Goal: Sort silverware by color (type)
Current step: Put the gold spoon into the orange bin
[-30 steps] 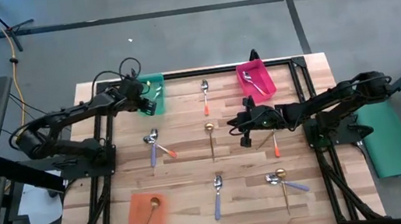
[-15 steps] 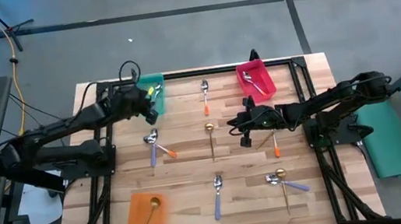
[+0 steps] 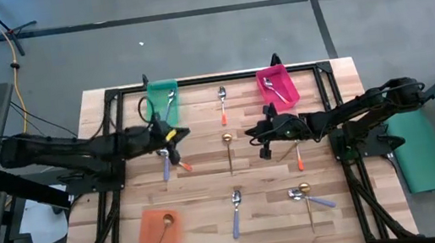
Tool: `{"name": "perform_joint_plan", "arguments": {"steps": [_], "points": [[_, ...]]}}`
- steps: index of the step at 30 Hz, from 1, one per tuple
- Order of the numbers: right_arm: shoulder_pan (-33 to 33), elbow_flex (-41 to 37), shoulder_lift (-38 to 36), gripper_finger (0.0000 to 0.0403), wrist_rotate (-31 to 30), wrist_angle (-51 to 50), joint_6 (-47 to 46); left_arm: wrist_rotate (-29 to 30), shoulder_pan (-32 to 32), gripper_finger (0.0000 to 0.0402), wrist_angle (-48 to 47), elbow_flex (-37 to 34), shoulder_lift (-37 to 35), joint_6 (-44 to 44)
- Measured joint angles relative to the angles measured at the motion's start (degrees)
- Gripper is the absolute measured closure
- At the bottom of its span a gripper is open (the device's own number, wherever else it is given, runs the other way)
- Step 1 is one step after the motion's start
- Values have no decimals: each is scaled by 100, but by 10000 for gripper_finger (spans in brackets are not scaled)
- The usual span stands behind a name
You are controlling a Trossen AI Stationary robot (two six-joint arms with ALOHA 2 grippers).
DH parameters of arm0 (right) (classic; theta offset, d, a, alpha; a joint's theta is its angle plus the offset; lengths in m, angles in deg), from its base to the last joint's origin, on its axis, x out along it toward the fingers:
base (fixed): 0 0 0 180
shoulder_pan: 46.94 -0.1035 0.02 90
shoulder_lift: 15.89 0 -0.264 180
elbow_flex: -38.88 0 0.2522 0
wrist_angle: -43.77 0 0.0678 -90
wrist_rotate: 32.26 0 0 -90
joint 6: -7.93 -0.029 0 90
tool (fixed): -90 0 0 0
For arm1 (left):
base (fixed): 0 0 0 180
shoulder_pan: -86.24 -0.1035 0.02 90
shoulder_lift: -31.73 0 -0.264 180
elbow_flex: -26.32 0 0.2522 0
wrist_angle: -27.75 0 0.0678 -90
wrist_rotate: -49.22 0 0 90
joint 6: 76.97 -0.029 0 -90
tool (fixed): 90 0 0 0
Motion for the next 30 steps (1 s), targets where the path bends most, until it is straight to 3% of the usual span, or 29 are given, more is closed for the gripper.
{"name": "perform_joint_plan", "arguments": {"steps": [4, 9, 16, 30], "points": [[1, 2, -2, 401, 46, 44, -467, 1, 361, 381, 1126, -707, 0, 47], [-37, 2, -2, 401, 197, -3, -807, 4, 676, 381, 1734, -1316, 0, 110], [-54, 2, -2, 401, 232, 12, -768, 14, 910, 381, 1851, -1689, 0, 115], [-54, 2, -2, 401, 367, -14, -816, -120, 908, 381, 1799, -1714, 2, 233]]}}
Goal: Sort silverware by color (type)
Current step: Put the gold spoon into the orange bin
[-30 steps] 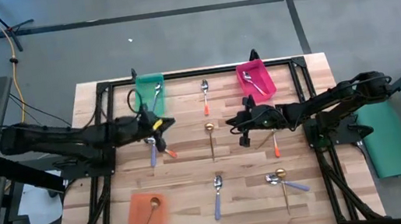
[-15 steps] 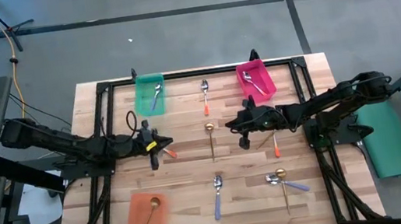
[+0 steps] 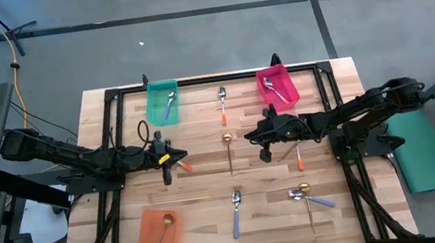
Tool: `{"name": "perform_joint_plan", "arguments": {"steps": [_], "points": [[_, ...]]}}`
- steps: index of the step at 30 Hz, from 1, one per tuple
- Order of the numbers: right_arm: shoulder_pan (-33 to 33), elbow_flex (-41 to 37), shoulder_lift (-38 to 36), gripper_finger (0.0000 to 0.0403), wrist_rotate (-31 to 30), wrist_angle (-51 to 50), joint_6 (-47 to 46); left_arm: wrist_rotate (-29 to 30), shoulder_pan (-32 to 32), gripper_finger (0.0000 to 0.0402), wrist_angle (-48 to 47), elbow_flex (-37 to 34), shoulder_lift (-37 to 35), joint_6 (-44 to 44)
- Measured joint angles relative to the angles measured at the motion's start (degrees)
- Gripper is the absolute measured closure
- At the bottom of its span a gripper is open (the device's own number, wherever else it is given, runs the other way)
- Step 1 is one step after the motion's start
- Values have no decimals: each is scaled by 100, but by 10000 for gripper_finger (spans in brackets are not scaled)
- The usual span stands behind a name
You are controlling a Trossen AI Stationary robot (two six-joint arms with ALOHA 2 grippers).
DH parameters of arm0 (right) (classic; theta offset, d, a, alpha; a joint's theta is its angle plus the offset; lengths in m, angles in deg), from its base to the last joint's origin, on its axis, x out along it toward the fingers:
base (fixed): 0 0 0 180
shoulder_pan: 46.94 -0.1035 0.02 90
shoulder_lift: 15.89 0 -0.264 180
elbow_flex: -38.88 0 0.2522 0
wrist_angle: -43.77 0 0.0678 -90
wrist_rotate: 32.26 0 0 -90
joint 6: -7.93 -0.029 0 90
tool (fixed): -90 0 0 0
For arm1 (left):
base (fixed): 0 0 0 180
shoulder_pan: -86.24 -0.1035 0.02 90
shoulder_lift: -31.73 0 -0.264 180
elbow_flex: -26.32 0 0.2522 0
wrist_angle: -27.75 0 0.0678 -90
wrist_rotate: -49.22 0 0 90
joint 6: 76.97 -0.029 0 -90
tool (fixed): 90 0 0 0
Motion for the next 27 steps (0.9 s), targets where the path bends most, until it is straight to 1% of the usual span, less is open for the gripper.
{"name": "perform_joint_plan", "arguments": {"steps": [2, 4, 8, 12, 15, 18, 23, 27], "points": [[-2, 0, 0, 399, -26, -2, 2, -106, 0, 381, 7, 0, 0, -129], [-2, 0, 0, 392, -177, -46, -92, -276, 0, 381, 3, 0, 0, -315], [-76, 0, 0, 368, -289, -271, -209, -568, 0, 381, 3, 0, 0, -380], [-302, 0, 0, 341, -280, -424, -373, -693, 0, 381, -7, 0, 0, -378], [-482, 34, 0, 329, -286, -633, -505, -694, 0, 381, -65, 0, -1, -378], [-656, 274, 0, 325, -499, -1288, -635, -693, 0, 381, -125, 0, -2, -375], [-932, 940, 0, 324, -997, -2984, -760, -693, 0, 381, -156, 0, 0, -336], [-1102, 1485, 0, 324, -1044, -4358, -1123, -693, 0, 381, -158, 0, -1, -336]]}}
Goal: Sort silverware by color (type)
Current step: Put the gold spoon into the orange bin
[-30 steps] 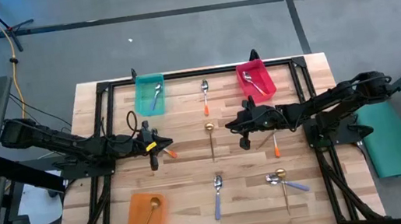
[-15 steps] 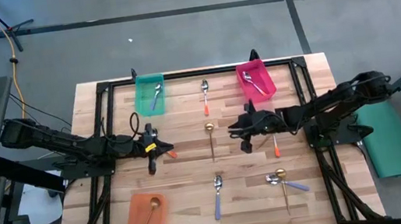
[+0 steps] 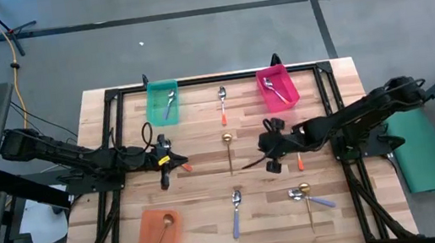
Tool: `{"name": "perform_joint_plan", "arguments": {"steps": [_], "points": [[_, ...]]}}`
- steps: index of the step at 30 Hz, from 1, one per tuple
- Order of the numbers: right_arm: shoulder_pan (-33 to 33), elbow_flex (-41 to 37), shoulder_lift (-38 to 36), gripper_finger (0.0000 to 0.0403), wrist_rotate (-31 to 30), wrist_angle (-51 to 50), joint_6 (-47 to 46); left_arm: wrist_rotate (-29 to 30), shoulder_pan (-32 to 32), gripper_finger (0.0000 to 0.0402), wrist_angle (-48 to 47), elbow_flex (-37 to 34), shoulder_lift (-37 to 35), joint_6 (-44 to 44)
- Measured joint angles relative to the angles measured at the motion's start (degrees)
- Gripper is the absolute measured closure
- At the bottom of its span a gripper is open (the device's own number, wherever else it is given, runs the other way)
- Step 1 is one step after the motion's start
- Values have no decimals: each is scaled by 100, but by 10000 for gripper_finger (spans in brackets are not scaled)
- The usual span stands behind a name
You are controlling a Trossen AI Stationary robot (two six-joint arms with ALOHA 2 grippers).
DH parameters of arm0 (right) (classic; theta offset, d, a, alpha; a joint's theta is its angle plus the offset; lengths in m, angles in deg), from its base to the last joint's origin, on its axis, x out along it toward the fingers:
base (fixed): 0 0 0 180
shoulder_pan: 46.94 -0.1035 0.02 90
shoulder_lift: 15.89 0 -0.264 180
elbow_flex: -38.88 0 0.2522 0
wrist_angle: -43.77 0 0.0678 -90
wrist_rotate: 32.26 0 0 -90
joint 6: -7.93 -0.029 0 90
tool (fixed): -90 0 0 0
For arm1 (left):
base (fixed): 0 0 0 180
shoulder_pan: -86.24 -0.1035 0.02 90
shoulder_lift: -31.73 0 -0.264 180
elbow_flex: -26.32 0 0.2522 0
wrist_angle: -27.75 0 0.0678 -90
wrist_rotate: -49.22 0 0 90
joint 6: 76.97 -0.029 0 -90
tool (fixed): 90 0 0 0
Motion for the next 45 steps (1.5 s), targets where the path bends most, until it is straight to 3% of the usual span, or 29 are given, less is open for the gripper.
{"name": "perform_joint_plan", "arguments": {"steps": [3, 9, 16, 25, 34, 45], "points": [[-73, 200, 0, 324, 39, -748, -138, -1, 0, 381, -36, 0, 1, 2], [-105, 209, 91, 324, 824, -1597, -281, 1, 0, 381, -106, 1, 1, 19], [0, 209, 757, 324, 1070, -2500, 142, 1, 0, 381, -140, 2, 1, 204], [335, 219, 1451, 324, 1242, -2559, 807, 1, -2, 381, -157, 2, -1, 214], [438, 222, 1513, 324, 1291, -2553, 1070, 1, -2, 381, -176, 2, 1, 214], [449, 216, 1517, 260, 1235, -2547, 1074, 1, -2, 381, -188, 2, 1, 219]]}}
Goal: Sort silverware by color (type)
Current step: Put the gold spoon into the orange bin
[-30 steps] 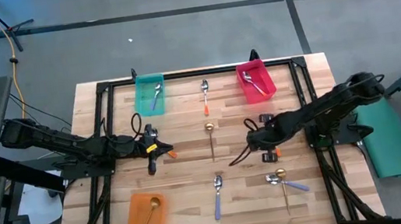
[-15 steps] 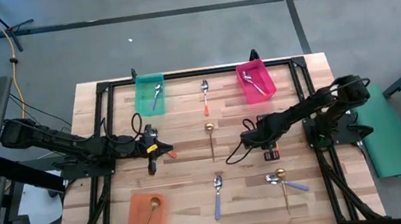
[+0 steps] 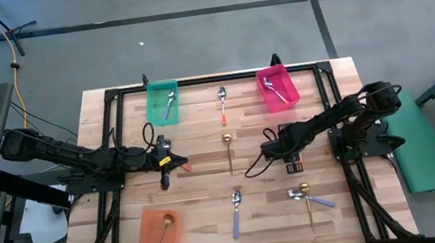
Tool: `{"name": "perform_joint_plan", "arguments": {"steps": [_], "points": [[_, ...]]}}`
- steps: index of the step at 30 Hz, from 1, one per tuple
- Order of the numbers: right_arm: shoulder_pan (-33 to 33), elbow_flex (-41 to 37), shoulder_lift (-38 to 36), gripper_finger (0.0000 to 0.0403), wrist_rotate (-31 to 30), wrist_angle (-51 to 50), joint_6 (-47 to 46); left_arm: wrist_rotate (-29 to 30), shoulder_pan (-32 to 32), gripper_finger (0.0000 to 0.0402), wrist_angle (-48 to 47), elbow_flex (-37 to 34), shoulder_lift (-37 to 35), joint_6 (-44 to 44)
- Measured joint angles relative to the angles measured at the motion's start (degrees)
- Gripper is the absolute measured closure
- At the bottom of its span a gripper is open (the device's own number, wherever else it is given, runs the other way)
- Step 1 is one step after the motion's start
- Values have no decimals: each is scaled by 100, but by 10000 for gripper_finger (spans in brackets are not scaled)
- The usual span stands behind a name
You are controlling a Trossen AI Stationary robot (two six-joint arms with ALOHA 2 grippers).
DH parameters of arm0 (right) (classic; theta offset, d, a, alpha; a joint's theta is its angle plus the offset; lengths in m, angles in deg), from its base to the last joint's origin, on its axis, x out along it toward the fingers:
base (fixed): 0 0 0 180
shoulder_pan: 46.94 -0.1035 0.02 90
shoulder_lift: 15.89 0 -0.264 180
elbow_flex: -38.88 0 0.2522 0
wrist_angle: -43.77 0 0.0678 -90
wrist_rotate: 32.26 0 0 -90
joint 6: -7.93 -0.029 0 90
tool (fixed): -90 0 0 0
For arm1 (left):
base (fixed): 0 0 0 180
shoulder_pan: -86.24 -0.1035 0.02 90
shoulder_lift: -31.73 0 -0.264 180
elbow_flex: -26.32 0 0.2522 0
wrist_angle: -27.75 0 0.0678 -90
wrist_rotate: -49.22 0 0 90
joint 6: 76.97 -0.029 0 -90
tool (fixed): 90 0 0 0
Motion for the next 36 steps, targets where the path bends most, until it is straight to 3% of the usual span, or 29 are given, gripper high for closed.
{"name": "perform_joint_plan", "arguments": {"steps": [13, 23, 36], "points": [[352, -13, 7, 331, 609, 71, 107, 0, 4, 381, -5, 0, 1, 83], [395, -15, 7, 397, 632, 122, 112, 0, 4, 381, -3, 0, -1, 85], [393, -44, -378, 402, 512, -23, -52, 103, 7, 381, -5, 2, -1, 413]]}}
